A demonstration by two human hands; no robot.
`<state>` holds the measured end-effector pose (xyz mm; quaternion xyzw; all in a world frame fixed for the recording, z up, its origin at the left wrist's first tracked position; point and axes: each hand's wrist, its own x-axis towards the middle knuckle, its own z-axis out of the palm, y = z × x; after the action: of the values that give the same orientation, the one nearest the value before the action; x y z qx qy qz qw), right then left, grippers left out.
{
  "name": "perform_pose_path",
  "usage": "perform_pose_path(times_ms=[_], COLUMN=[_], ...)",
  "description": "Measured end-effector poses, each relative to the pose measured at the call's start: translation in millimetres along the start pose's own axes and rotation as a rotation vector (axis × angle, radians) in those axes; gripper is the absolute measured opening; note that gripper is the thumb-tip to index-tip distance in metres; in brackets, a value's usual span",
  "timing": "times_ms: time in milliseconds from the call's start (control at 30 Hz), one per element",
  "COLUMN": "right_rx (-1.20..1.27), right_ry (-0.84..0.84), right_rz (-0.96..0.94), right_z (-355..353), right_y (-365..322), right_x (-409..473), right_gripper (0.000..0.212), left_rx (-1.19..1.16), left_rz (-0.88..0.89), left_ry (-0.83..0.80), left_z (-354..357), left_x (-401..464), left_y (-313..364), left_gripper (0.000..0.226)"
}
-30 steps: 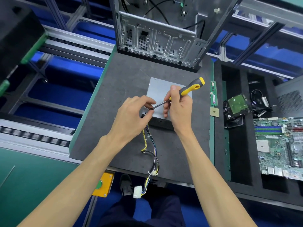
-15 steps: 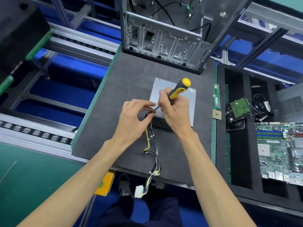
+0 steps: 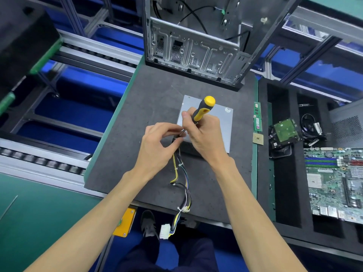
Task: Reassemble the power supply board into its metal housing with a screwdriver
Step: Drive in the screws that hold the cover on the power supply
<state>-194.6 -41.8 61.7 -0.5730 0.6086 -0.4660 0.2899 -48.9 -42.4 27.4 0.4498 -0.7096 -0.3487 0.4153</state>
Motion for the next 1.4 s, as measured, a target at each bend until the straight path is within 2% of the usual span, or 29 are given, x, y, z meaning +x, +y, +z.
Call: perform_pose_path(times_ms=[133,200,300,367,433,467,500,633,700,800,933,1000,1133,1267,1400], right_rx=[-0.07,-0.089,-0.101,-0.102,-0.1,-0.107,-0.116,-0.095,-0.083,-0.059,-0.003,0.049,0.116,0.146,0.179], right_ry=[-0.067,-0.09,-0.074,-0.049,-0.009,0.015,0.033,0.047,0.04,-0.013,-0.091,-0.132,-0.169,-0.144,-0.166], right_rz=[-0.029,-0.046,-0.091,-0.136,-0.17,-0.186,-0.196,-0.252,-0.233,-0.184,-0.114,-0.067,-0.005,-0.029,-0.017], right_z=[-1,-1,1,3,4,5,6,5,4,0,-8,-14,-17,-14,-13], right_y=[-3,-5,-7,-6,-3,-1,-1,-2,1,3,6,7,9,14,17], right_x=[6,8,7,6,7,8,8,7,5,0,-6,-9,-14,-14,-15], right_gripper=[0.047,0.055,0.057,0.048,0.042,0.047,0.051,0.045,0.048,0.029,0.024,0.027,0.024,0.021,0.018], left_rx=[-0.04,-0.1,-0.166,-0.209,-0.237,-0.23,-0.199,-0.039,0.001,0.05,0.018,0.033,0.054,0.099,0.104], left_rz=[-0.024,-0.052,-0.036,0.0,0.06,0.096,0.134,0.251,0.3,0.352,0.303,0.313,0.324,0.27,0.28], left_ry=[-0.045,0.002,0.114,0.149,0.122,0.09,0.054,-0.013,-0.055,-0.127,-0.204,-0.204,-0.174,-0.121,-0.176], left_z=[-8,-14,-22,-28,-32,-34,-35,-41,-43,-46,-51,-54,-53,-48,-54], left_x=[2,7,18,25,33,36,39,47,49,52,55,58,62,62,64], left_y=[3,8,20,35,54,63,70,83,86,87,87,87,87,87,89], left_gripper=[0.041,0.046,0.028,0.022,0.024,0.027,0.031,0.028,0.026,0.026,0.031,0.033,0.024,0.037,0.035])
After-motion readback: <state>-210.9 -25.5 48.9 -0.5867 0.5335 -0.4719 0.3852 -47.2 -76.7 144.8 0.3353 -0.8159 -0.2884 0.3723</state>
